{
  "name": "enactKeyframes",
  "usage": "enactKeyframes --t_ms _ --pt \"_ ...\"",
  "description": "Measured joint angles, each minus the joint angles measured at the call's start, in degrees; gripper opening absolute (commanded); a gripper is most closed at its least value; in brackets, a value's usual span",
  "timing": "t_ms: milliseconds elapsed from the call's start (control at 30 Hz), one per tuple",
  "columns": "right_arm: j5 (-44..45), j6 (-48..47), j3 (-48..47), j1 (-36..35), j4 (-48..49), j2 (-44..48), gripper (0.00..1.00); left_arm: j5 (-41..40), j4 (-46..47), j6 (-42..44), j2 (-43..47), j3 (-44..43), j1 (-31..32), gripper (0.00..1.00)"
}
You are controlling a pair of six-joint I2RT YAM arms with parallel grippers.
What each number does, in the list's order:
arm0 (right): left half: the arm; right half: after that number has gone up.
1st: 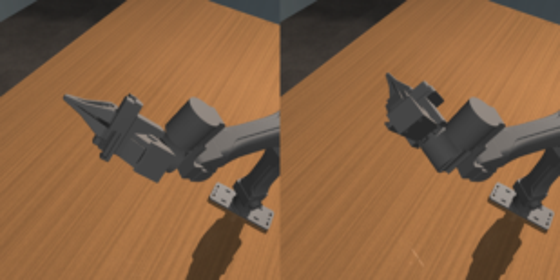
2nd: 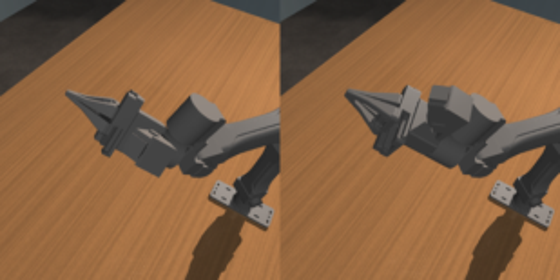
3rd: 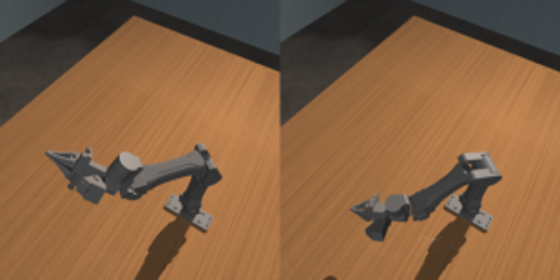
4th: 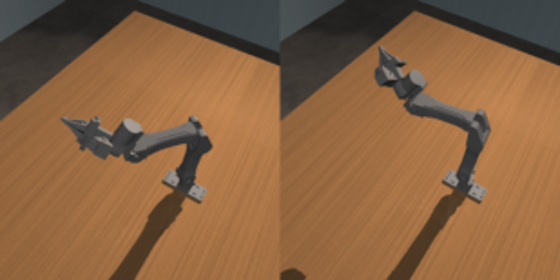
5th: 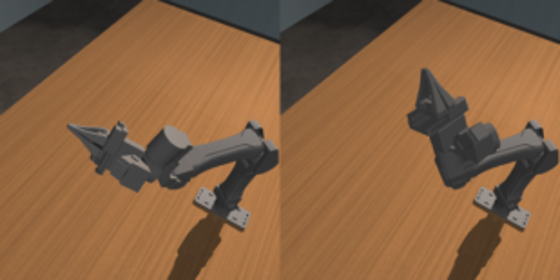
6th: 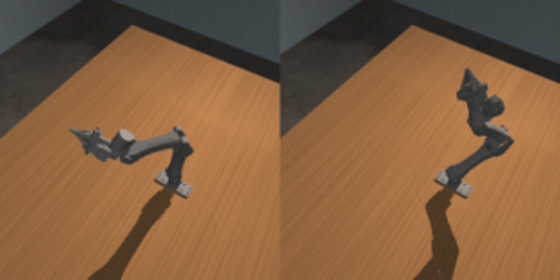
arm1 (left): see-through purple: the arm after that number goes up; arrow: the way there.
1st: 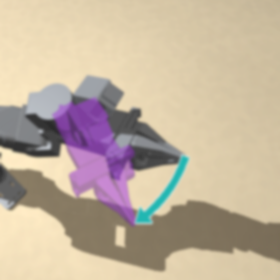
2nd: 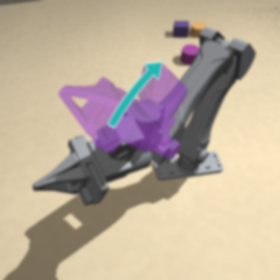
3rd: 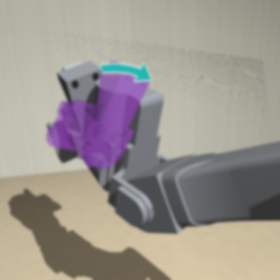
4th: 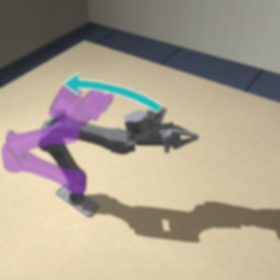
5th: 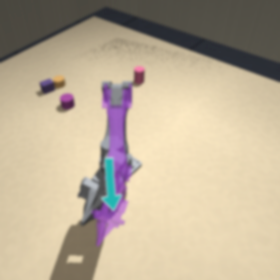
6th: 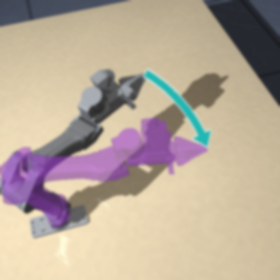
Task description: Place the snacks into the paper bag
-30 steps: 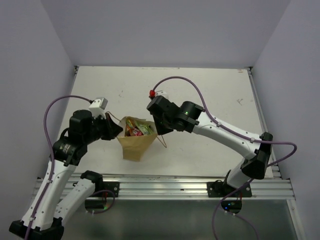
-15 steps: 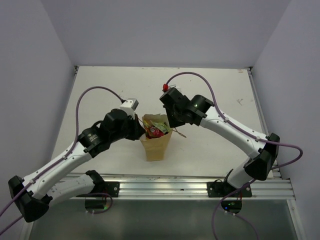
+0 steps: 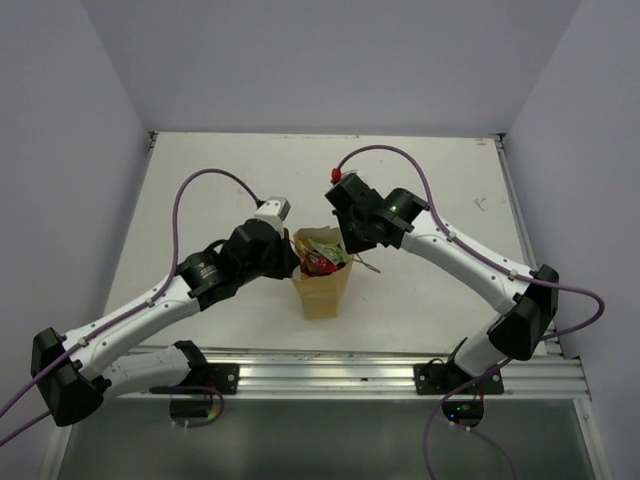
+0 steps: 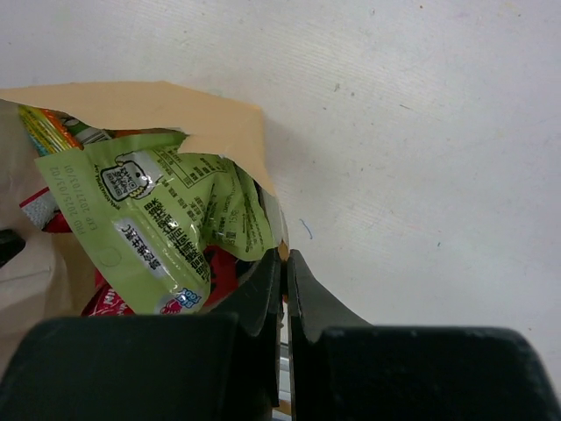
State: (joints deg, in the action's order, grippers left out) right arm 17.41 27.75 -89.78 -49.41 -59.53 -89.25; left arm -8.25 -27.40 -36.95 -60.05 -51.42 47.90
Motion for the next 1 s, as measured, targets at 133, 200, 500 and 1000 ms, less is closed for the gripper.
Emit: enactKeyframes --t_ms 133,200,500,1000 --pt "0.02 -0.26 1.86 0.48 0.81 0.00 0.32 -0.42 0.61 0.02 -0.35 0.00 0.20 0.38" --pt "0.04 -0.37 2.45 0.63 1.33 0.02 0.47 -0.57 0.72 0.39 -0.35 -0.02 0.28 0.72" --pt "0.24 -1.51 1.11 0.68 3.23 3.08 0.53 -3.30 0.70 1.73 1.31 -4.50 0.96 1.00" --pt "20.57 -3.02 -12.98 0.68 -7.41 9.57 0.61 -20.37 -8.04 6.71 5.42 -22.08 1.09 1.00"
